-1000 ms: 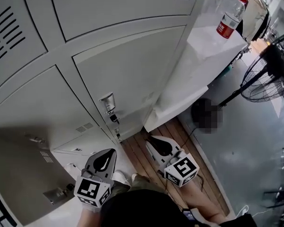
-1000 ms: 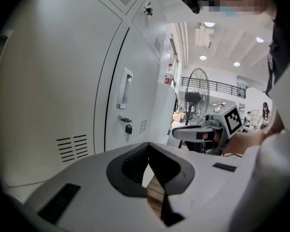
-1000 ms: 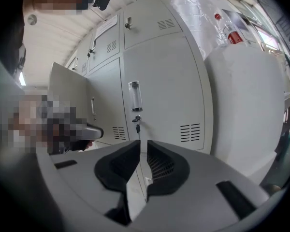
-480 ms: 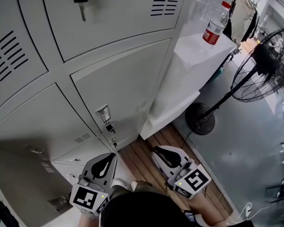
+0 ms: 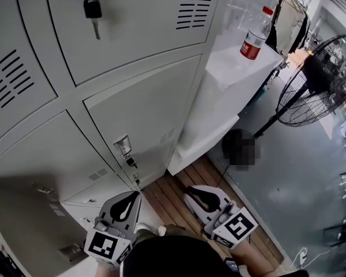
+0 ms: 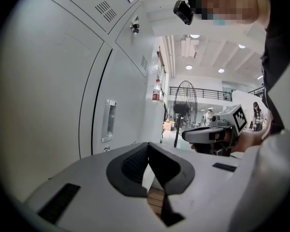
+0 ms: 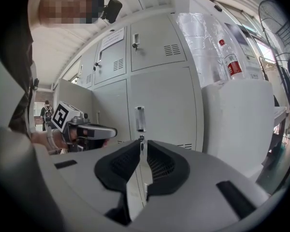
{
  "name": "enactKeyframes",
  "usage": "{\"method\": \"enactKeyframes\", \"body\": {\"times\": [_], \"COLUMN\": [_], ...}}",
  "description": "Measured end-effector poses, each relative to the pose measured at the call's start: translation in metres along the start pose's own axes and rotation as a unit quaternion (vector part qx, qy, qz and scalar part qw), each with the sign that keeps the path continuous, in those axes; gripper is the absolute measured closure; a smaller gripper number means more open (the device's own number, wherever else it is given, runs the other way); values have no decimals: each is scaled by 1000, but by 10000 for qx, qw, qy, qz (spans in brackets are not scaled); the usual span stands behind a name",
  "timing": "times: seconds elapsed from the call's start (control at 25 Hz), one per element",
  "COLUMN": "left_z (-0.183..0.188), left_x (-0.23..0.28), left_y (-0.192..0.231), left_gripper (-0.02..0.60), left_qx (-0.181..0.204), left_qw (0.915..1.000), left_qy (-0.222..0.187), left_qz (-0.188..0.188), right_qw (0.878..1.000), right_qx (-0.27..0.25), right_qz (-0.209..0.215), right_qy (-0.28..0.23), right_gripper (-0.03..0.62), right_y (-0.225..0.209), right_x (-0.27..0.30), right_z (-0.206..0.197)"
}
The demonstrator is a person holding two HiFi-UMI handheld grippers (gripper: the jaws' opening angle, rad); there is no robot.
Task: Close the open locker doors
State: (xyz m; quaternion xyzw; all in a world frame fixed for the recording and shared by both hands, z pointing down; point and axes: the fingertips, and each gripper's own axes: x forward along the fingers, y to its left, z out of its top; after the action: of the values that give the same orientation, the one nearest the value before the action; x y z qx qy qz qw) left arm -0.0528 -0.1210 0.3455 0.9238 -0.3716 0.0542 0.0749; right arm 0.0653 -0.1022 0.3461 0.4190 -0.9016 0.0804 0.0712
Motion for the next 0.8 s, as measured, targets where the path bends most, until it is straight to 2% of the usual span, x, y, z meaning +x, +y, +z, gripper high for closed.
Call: {"method": "enactKeyframes", "body": {"times": [0.12, 0.44, 0.6, 0.8], "left_z": [0, -1, -4, -4], "left_x": [1, 3, 2, 0], "left_y": [0, -4, 0, -2], "left_gripper": [575, 575, 575, 575], "left_qx": [48, -200, -22, 24], "left_qw": [10000, 9998, 10000, 10000], "left_qy": [-3, 51, -5, 2], "left_qz": [-16, -78, -44, -40], "right_qw": [10000, 10000, 10000, 10000], "right_qx": [-11, -69, -51, 15], "right_qz": [-10, 3, 0, 11], "right_qy": [1, -60, -58, -58], "right_gripper": [539, 540, 540, 540], "right_y": [0, 0, 1, 3], "right_x": [-1, 0, 1, 1], "right_z": [0, 5, 5, 2]}}
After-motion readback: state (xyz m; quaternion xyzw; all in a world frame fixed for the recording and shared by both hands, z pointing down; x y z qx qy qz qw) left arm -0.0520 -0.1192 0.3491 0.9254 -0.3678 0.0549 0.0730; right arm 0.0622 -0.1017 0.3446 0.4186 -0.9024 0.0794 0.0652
